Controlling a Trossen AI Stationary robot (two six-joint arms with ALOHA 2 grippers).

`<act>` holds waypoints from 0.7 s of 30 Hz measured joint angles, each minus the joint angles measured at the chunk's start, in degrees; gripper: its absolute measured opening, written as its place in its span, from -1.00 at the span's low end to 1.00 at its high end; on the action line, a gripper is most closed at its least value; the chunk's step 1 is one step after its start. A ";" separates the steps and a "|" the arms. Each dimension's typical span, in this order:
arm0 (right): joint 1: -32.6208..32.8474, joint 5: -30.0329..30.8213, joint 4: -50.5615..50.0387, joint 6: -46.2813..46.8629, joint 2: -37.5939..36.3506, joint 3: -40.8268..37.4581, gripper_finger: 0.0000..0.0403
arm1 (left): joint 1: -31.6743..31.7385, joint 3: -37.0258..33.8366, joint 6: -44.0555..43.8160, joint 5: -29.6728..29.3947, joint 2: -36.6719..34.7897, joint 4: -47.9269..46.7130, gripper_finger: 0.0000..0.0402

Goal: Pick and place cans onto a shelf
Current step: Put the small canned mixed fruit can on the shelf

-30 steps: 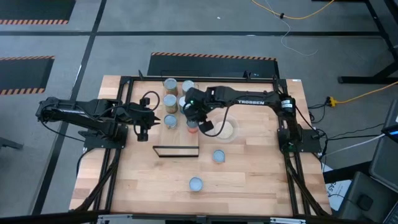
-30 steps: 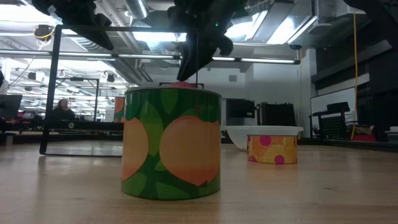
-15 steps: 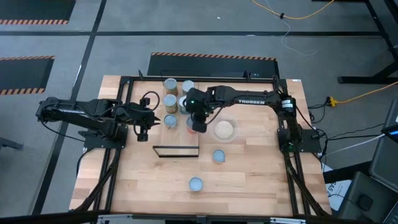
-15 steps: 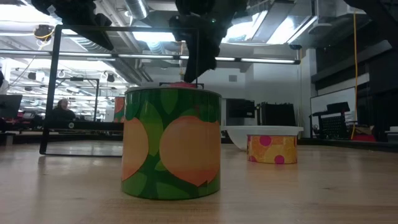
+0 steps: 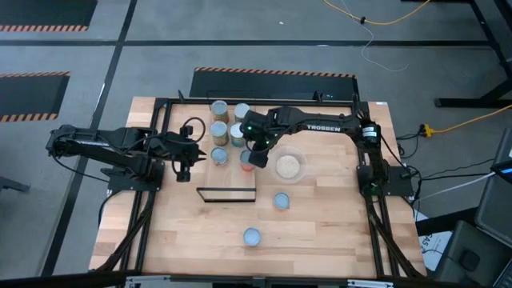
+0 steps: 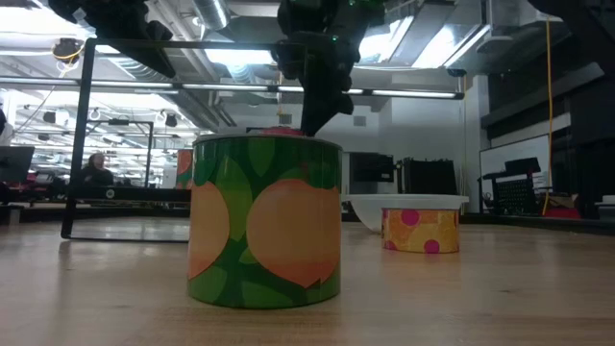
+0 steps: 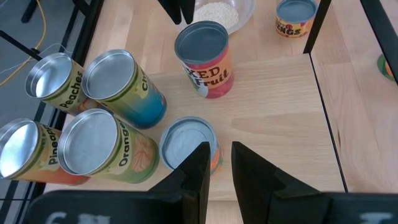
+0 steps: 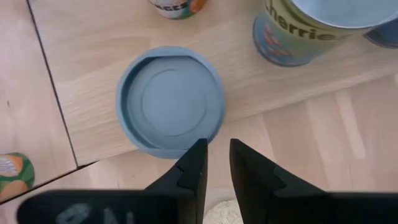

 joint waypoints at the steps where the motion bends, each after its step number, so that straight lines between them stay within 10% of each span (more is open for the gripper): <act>1: 0.01 -0.01 0.02 0.00 0.00 0.00 -0.65 | 0.01 0.00 0.00 0.00 0.00 0.00 -0.71; 21: -0.04 -3.02 1.79 2.95 0.00 0.02 -0.64 | 0.02 0.00 0.00 0.00 0.00 0.00 -0.71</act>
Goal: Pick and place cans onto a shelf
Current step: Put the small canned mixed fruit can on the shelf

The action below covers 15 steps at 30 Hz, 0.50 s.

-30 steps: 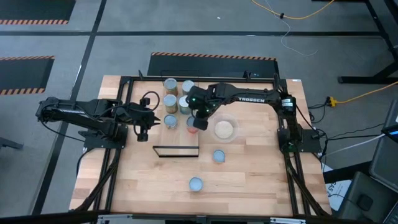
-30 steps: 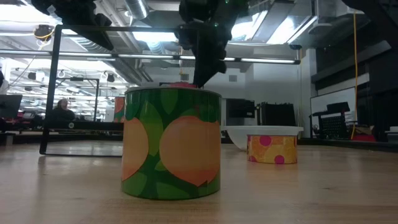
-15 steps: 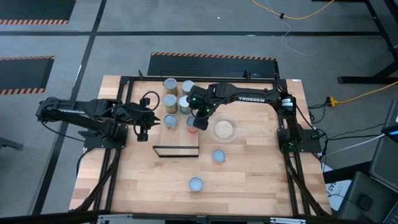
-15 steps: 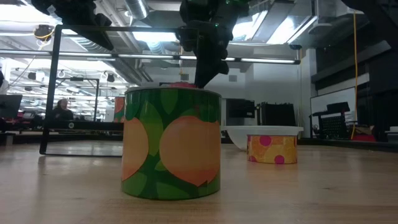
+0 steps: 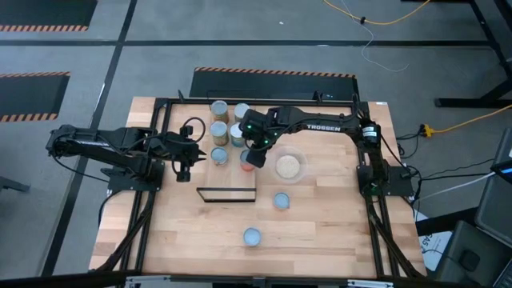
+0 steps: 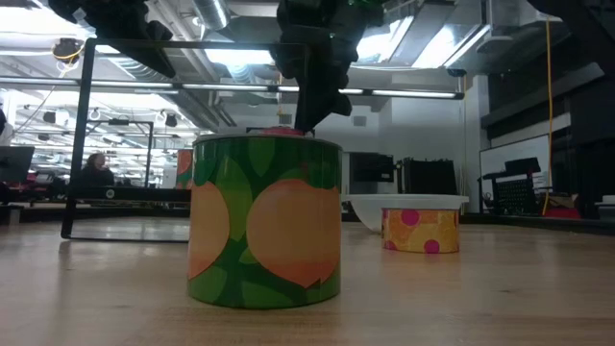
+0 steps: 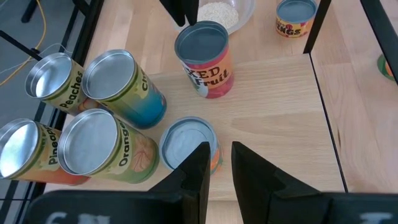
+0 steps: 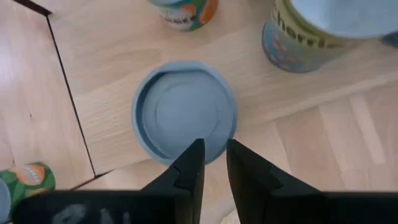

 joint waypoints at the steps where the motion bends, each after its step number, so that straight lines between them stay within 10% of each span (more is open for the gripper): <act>1: 0.00 0.00 0.44 0.00 0.00 0.00 -0.64 | 0.00 0.00 0.00 0.00 0.00 0.00 -0.71; 15: 0.02 0.03 1.30 -0.07 0.92 -0.33 -0.64 | 0.00 0.00 0.00 -0.01 -0.02 0.00 -0.71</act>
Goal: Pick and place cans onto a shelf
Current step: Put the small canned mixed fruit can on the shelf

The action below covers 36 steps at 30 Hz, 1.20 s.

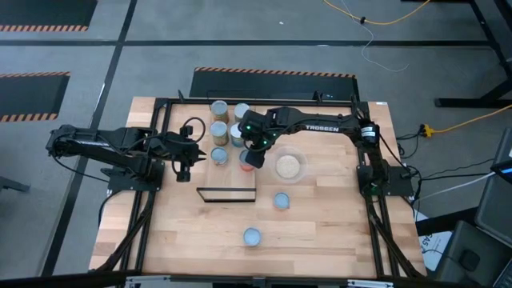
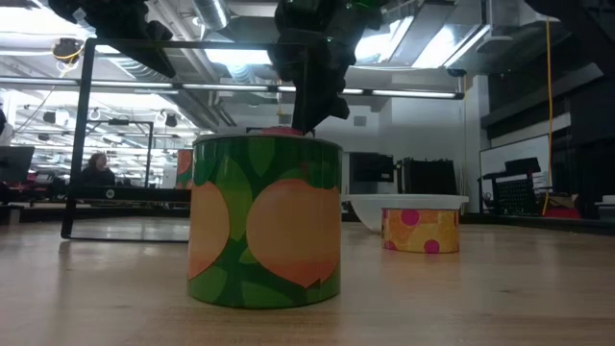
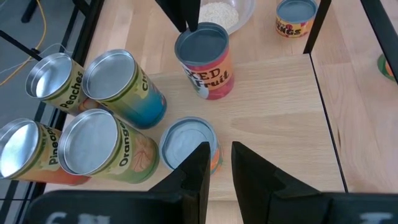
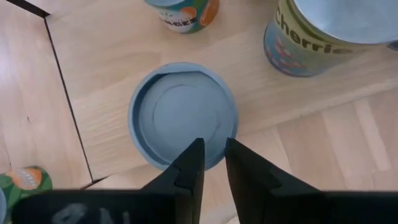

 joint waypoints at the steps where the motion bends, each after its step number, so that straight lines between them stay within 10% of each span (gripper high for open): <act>1: -0.02 -0.02 0.16 0.00 0.06 0.00 -0.64 | 0.00 0.00 0.00 0.01 0.02 0.00 -0.71; 36: -0.01 3.65 -2.40 -2.97 0.67 3.67 -0.65 | 0.00 0.00 0.00 0.00 -0.01 -0.02 -0.71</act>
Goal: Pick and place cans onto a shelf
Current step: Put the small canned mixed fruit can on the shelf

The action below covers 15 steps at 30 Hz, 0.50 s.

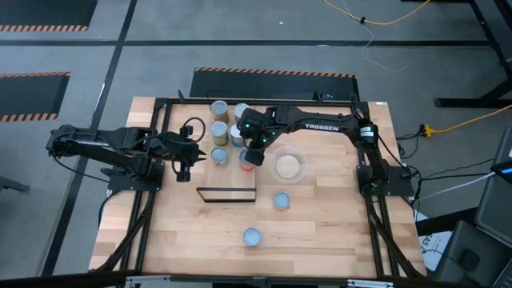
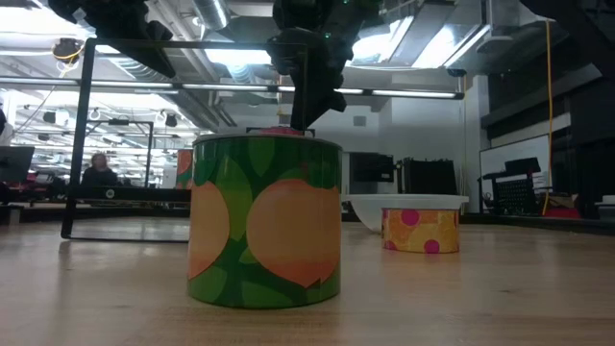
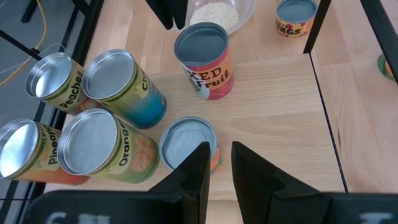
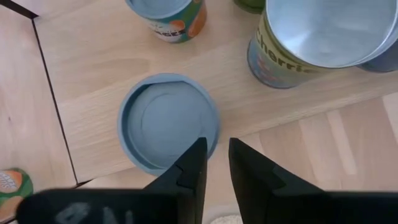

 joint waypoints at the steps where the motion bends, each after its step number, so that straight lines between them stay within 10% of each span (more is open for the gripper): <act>1: 0.01 -0.01 0.02 0.00 0.00 0.00 -0.65 | -0.01 0.00 0.00 0.00 0.00 0.00 -0.71; 15: 0.03 -0.16 0.77 0.00 1.94 -0.02 -0.65 | 0.00 0.00 0.00 0.01 0.02 0.00 -0.71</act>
